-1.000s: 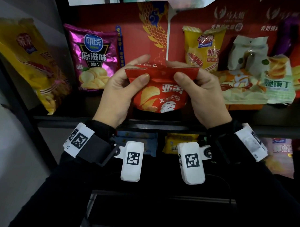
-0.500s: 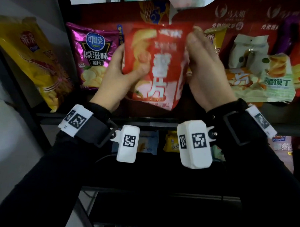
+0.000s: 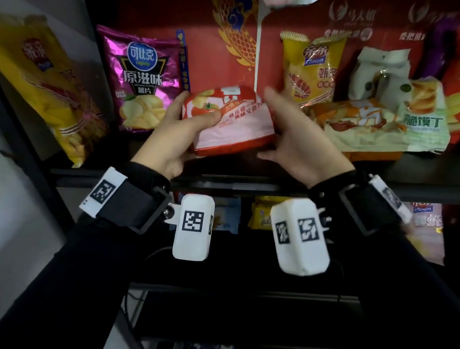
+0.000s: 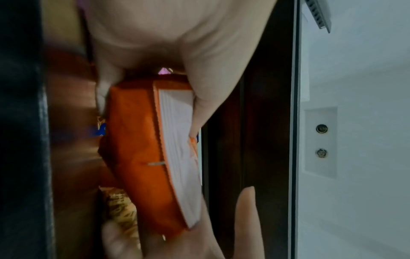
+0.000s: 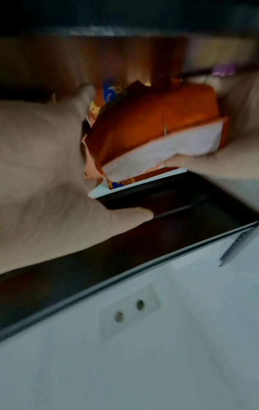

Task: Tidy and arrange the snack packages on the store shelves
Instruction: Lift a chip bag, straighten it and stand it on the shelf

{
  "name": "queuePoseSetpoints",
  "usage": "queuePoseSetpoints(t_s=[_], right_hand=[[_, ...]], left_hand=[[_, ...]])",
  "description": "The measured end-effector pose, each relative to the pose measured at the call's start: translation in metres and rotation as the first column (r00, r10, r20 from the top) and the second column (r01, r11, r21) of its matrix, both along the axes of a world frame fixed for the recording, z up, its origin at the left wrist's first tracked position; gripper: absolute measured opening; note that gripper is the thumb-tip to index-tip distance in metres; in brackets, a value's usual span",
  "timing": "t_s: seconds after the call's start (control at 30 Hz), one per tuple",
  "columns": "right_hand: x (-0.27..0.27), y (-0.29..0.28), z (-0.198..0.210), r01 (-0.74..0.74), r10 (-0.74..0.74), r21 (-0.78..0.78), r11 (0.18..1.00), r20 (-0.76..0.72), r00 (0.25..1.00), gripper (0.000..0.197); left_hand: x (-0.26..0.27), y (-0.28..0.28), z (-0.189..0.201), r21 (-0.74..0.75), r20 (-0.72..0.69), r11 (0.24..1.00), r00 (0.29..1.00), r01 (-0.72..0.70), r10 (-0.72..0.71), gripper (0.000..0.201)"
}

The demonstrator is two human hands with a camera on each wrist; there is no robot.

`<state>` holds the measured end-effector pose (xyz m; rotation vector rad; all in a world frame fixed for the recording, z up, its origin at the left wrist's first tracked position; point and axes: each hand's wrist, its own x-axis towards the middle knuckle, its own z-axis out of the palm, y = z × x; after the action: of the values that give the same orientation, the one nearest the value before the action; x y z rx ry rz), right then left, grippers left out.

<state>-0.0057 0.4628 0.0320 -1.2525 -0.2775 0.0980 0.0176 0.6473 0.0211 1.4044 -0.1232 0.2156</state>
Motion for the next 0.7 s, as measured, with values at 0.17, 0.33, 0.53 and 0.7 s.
queuePoseSetpoints(t_s=[0.17, 0.33, 0.53, 0.7], right_hand=[[0.003, 0.004, -0.014, 0.217, -0.208, -0.03, 0.976, 0.189, 0.96, 0.07], [0.002, 0.003, -0.007, 0.334, -0.321, -0.053, 0.941, 0.172, 0.931, 0.052], [0.001, 0.0, -0.01, 0.379, -0.282, -0.156, 0.912, 0.43, 0.858, 0.068], [0.0, -0.005, -0.018, 0.374, -0.171, -0.194, 0.907, 0.641, 0.748, 0.042]], left_hand=[[-0.005, -0.002, -0.001, 0.016, 0.016, 0.977, 0.977, 0.213, -0.213, 0.095], [-0.015, -0.006, -0.006, 0.534, 0.322, 0.845, 0.919, 0.023, -0.229, 0.115], [-0.017, -0.001, -0.009, 0.447, 0.614, 0.885, 0.765, -0.132, -0.196, 0.066], [-0.014, 0.006, -0.009, 0.436, 0.634, 0.881, 0.758, -0.184, -0.155, 0.032]])
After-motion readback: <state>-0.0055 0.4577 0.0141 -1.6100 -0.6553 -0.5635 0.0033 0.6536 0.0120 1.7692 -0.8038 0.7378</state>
